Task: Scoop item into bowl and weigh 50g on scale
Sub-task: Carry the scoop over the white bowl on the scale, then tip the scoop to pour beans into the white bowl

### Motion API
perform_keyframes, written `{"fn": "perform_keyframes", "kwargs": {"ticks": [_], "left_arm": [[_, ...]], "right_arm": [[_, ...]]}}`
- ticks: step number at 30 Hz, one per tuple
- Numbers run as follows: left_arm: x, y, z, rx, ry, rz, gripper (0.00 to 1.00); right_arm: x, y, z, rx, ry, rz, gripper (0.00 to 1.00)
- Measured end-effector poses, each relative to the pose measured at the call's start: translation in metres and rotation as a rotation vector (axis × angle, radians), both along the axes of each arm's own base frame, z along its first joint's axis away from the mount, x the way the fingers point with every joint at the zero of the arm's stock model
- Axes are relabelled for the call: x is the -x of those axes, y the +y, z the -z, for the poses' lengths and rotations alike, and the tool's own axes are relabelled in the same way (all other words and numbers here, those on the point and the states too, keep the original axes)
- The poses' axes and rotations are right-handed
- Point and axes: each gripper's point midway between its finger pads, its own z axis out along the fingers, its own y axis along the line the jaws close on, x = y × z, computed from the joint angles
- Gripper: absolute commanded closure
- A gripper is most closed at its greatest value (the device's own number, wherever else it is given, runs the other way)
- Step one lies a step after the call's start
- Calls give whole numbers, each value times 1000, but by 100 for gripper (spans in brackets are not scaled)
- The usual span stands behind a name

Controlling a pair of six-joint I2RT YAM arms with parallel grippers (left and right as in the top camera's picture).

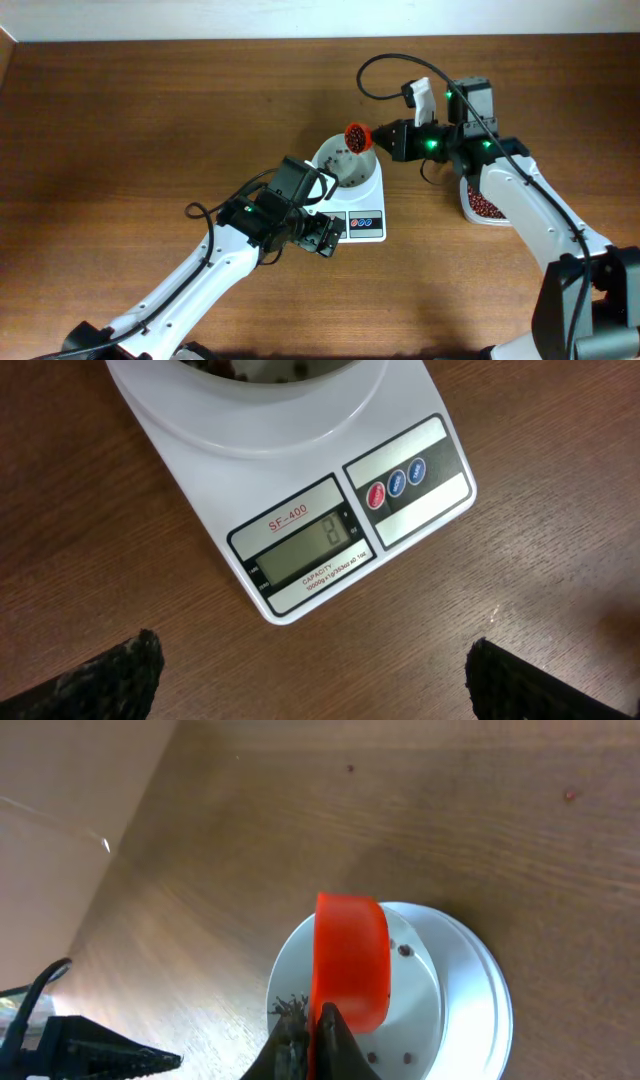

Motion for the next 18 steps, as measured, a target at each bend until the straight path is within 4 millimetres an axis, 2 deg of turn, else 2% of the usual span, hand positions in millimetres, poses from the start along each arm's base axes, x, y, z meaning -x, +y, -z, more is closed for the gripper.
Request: {"fn": "perform_keyframes", "kwargs": {"ticks": [11, 14, 18], "left_arm": [[0, 0, 0, 0, 0, 0, 1], [0, 0, 0, 0, 0, 0, 1], [0, 0, 0, 0, 0, 0, 1]], "right_arm": [[5, -3, -7, 123, -103, -116, 96], [6, 3, -7, 186, -160, -165, 96], [12, 18, 1, 299, -233, -236, 96]]}}
